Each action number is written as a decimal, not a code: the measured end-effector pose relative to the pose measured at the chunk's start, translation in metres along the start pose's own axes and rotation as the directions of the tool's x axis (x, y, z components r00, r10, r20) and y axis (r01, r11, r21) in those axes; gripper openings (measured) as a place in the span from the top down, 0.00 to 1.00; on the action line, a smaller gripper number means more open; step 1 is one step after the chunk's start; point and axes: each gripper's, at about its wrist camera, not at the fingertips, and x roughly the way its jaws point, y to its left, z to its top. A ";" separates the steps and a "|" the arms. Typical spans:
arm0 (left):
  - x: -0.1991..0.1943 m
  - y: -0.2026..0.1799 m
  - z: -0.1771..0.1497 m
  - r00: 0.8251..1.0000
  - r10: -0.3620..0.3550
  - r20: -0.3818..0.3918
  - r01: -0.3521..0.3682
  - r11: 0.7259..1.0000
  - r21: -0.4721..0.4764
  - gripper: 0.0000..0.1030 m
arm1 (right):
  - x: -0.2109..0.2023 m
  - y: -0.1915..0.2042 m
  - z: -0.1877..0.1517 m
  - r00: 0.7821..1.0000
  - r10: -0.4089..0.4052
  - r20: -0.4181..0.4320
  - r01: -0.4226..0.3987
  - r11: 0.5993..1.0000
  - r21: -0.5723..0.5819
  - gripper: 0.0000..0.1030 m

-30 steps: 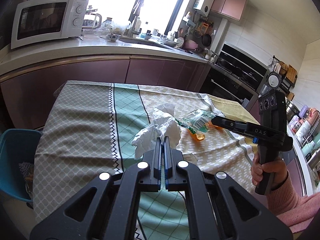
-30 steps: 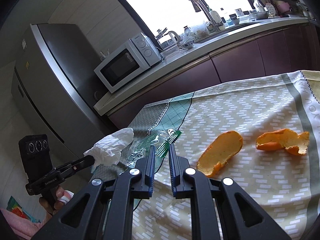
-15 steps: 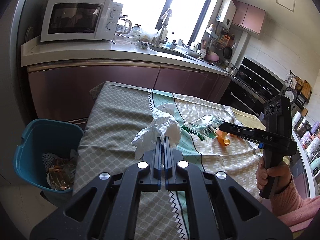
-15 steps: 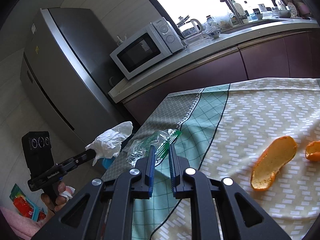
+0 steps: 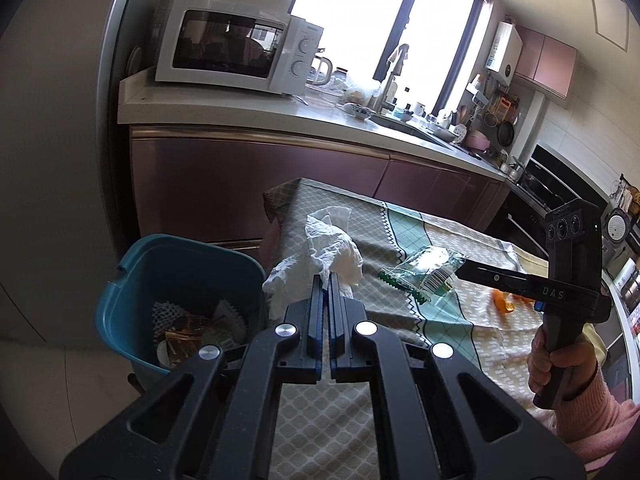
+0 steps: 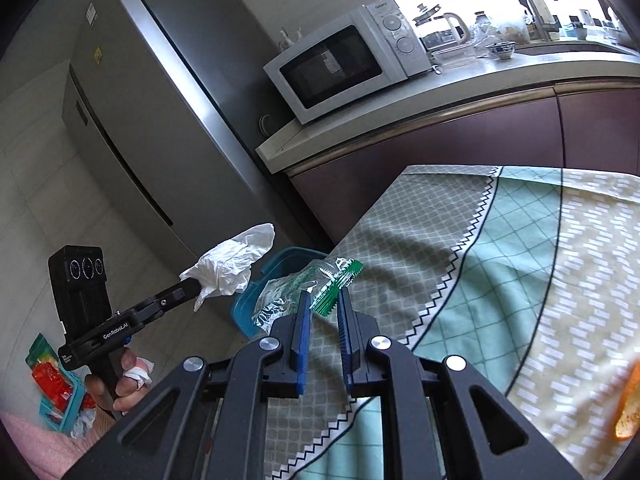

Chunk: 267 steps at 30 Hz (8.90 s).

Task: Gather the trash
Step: 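Carry tissue and clear wrapper to the teal bin and open both tools, then move both open tools back over the orange peels on the table, then grasp an orange peel with the left tool while the right tool grasps another peel, then lift both held orange peels and carry them toward the teal bin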

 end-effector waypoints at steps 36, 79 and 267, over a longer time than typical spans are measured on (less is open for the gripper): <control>0.073 0.140 -0.024 0.968 0.179 -0.177 -0.214 0.955 -0.203 0.97 | 0.188 0.066 0.022 0.958 -0.060 -0.282 0.022 0.991 -0.134 0.87; 0.051 0.006 -0.018 0.999 -0.022 -0.050 0.022 1.000 -0.005 0.74 | 0.024 0.035 -0.017 0.997 -0.036 -0.072 0.030 0.996 -0.086 0.56; 0.069 -0.066 -0.013 0.984 -0.045 -0.174 0.058 0.996 0.070 0.94 | -0.093 -0.066 -0.026 0.983 0.040 0.180 -0.089 0.959 0.268 0.97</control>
